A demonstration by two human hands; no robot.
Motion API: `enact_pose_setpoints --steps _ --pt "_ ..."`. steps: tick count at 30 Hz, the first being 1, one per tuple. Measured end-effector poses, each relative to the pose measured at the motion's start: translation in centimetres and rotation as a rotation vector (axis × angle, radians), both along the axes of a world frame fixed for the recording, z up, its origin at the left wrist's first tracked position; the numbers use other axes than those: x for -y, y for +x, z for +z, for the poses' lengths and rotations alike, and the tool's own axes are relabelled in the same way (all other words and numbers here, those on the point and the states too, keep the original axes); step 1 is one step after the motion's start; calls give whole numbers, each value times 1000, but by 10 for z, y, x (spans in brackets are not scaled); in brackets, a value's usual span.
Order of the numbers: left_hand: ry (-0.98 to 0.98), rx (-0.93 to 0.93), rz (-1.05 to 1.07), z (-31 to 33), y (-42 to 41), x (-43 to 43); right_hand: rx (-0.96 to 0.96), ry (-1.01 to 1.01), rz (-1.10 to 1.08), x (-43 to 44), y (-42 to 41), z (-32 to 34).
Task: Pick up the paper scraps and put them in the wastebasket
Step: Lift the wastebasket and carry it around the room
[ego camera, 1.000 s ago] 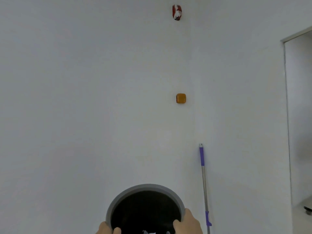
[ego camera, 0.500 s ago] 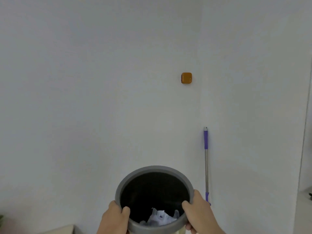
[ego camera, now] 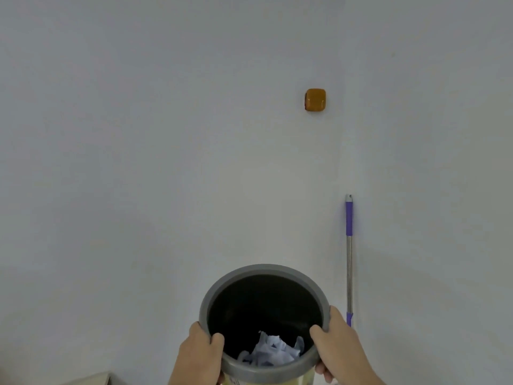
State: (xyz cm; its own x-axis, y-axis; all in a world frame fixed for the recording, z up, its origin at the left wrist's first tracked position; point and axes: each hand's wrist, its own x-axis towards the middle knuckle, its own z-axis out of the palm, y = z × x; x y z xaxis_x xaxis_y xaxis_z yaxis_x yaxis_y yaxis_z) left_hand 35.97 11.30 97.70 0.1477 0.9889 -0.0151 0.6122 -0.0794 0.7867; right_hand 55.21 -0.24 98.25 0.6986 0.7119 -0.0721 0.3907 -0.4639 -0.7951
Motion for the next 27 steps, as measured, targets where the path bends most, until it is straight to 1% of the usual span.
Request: enact_pose_setpoints --steps 7,10,13,15,17,20,27 --pt "62 -14 -54 8 46 -87 25 6 -101 -76 34 10" --pt "79 19 -94 11 69 -120 16 15 -131 -101 50 13" --pt "76 28 -126 4 94 -145 -10 -2 -169 -120 72 11" --pt "69 20 -134 -1 112 -159 11 0 -187 -132 87 7" --pt "58 18 -140 -7 131 -174 14 16 -189 -143 104 6" --pt "19 25 -141 -20 159 -187 -36 14 -166 -156 130 -2" --pt "-26 70 -123 -43 202 -211 -30 18 -125 -191 184 -25"
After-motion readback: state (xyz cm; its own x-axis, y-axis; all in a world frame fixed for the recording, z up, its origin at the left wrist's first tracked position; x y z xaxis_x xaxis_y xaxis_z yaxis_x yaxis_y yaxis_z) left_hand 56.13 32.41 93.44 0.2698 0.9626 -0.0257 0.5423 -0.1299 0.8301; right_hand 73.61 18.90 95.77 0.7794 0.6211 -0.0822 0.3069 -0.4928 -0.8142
